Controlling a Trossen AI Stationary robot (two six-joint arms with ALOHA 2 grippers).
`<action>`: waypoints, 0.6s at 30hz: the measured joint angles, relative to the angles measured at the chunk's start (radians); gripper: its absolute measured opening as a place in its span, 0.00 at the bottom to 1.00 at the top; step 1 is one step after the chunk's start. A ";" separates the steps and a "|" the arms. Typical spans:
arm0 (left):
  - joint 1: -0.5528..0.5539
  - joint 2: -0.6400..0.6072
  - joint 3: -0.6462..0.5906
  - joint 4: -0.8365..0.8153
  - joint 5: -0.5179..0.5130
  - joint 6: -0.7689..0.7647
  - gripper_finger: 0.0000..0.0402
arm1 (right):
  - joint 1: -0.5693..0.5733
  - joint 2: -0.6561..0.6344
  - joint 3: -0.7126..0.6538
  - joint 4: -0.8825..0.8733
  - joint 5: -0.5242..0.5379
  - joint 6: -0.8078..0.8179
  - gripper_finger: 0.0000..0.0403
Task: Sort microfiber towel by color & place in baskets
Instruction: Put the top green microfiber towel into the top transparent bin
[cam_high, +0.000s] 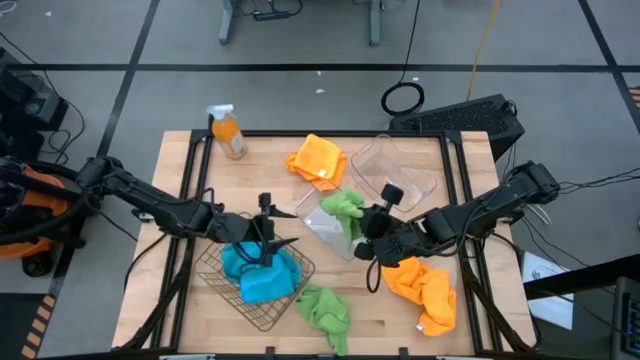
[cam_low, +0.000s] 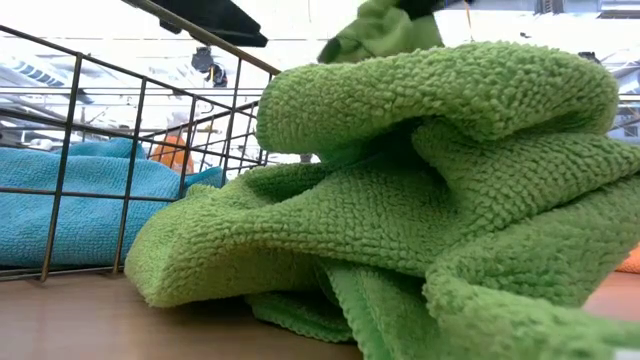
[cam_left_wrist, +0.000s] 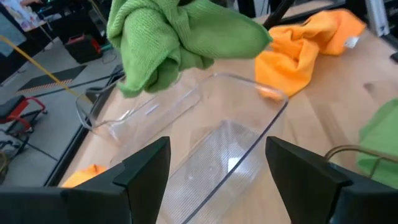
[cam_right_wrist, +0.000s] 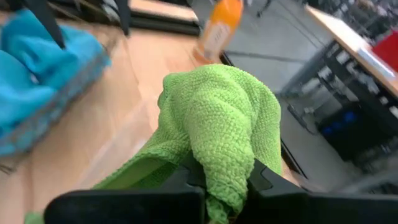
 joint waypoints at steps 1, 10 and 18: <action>0.003 0.006 -0.001 0.000 0.000 0.000 0.67 | 0.000 0.000 0.000 -0.037 0.009 0.029 0.05; 0.024 0.054 -0.001 0.054 0.011 0.000 0.67 | 0.000 -0.001 0.000 -0.291 0.037 0.248 0.05; 0.024 0.069 -0.002 0.118 0.031 0.001 0.67 | -0.068 -0.004 0.000 -0.433 0.095 0.247 0.05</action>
